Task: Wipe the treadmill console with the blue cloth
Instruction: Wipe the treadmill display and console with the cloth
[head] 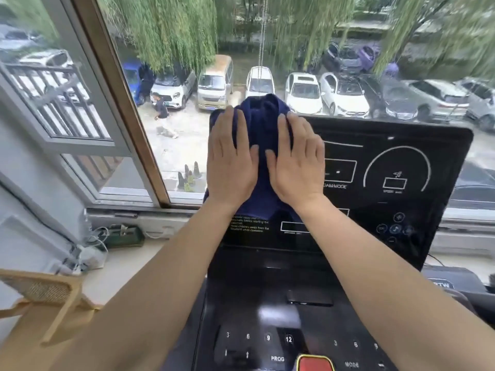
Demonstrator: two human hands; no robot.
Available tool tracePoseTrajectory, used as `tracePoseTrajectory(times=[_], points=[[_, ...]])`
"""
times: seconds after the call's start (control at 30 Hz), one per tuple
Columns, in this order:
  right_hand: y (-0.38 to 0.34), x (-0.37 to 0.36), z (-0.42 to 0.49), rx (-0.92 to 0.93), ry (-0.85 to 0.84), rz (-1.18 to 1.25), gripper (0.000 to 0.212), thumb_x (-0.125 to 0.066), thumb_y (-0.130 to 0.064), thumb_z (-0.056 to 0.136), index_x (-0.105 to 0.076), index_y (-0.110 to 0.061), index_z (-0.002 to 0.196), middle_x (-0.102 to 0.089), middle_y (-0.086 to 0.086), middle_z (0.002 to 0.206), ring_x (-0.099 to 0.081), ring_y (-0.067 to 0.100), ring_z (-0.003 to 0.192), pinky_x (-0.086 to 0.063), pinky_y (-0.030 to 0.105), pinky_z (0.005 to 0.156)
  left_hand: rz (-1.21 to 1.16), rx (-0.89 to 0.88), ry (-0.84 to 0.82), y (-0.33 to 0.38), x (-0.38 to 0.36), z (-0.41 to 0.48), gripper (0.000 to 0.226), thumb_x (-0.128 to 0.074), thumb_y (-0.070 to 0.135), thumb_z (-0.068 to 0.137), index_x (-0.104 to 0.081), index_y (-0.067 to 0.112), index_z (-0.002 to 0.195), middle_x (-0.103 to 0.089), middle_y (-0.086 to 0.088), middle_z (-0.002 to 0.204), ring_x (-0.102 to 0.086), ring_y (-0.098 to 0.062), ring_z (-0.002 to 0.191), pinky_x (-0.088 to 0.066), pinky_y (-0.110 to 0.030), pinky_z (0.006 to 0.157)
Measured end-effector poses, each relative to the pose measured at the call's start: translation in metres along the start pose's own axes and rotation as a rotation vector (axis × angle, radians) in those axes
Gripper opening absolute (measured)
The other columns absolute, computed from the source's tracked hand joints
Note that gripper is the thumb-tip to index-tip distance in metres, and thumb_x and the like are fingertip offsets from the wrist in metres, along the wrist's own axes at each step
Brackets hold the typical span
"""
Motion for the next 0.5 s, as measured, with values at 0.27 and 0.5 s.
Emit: tracePoseTrajectory(times=[0.27,0.5], points=[[-0.007,-0.015,-0.067,0.378,-0.205,-0.167,0.068,-0.036,-0.041,0.103,-0.019,-0.004,0.157,-0.012,0.011,0.167,-0.012,0.025,0.154,-0.006,0.043,0.124,0.178,-0.246,-0.174,-0.019,-0.010,-0.076,0.069,-0.047,0.034,0.101,-0.015,0.009,0.157,-0.009,-0.012,0.164,-0.011,-0.028,0.153,0.001,-0.042,0.123],[0.008,-0.004,-0.005,0.180,-0.145,-0.182,0.067,-0.032,-0.037,0.104,-0.016,0.000,0.157,-0.005,0.016,0.166,-0.008,0.028,0.154,-0.001,0.043,0.124,0.163,-0.050,-0.085,-0.005,-0.004,0.000,0.071,-0.038,0.039,0.101,-0.013,0.003,0.157,-0.008,-0.015,0.165,-0.009,-0.030,0.154,0.001,-0.044,0.122]])
Point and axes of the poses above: each hand's wrist, its own z-axis towards the middle knuckle, its own x-axis out of the back of the hand, y = z × x, the point moved 3 cm from there along z, towards the middle knuckle
